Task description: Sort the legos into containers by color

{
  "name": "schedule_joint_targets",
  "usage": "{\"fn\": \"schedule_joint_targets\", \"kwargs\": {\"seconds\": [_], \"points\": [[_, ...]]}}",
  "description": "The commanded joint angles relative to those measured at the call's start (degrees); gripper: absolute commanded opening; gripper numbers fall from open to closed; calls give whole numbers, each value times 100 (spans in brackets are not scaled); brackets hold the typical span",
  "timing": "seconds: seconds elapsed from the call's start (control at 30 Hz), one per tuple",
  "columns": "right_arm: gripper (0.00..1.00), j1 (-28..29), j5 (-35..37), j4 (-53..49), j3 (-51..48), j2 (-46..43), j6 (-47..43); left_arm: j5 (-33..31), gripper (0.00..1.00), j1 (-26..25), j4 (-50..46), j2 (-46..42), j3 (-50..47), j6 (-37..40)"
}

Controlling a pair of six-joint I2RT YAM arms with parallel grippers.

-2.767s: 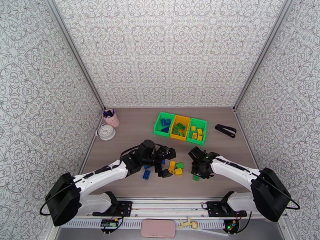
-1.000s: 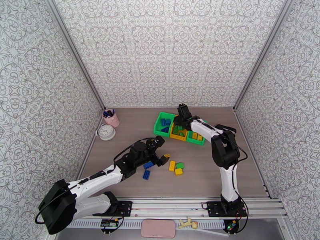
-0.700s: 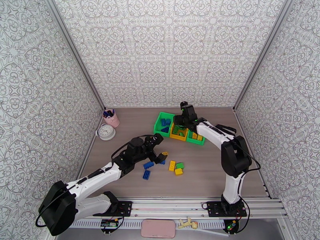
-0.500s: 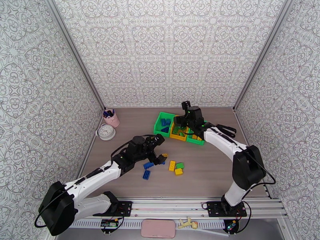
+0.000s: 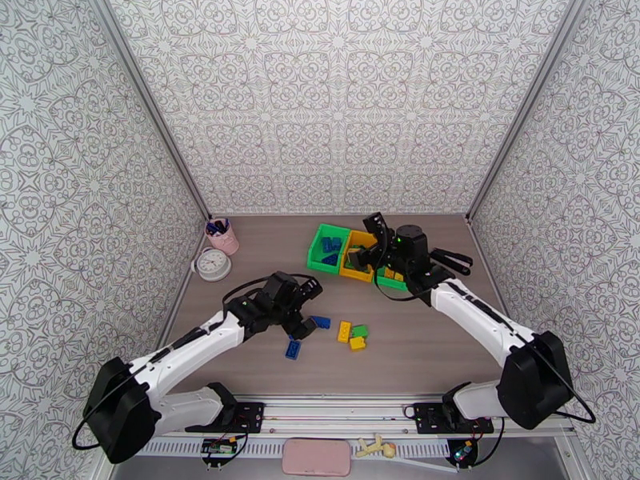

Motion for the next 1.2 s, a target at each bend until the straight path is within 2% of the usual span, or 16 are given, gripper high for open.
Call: {"fn": "schedule_joint_targets", "kwargs": {"seconds": [0.0,0.17,0.33,0.53,0.7,0.77,0.97,1.03,1.17], "points": [[98,-36,-670,-703,-50,-314,-800,-109,96,48,-575,280,235,68],[100,-36,-1170,-1169,-52,-584,-1110,21,93,81,-826,867,460,74],[100,-36,-2287,-1472,-195,-758,-1371,54,86,117,-1184,1558,801,101],[100,-36,-2546,-1633,-237,-825,-1406,228,85,82,-1299,2049,886,145],[100,-27,-3096,-1946,-219,-754,-1663,457,65,161,-1240,2408,1021,-83],[100,-28,-3199,-2247,-141,-690,-1870,483,63,161,-1262,2501,1031,-64],[99,-10,-3048,-2343,-201,-719,-2018,505,48,162,-1210,2586,1016,-92],[100,-10,-3044,-2311,-221,-724,-2021,436,39,150,-1184,2567,994,-77],[100,-10,-2994,-2300,-228,-706,-2029,380,29,143,-1170,2495,976,-52]]}}
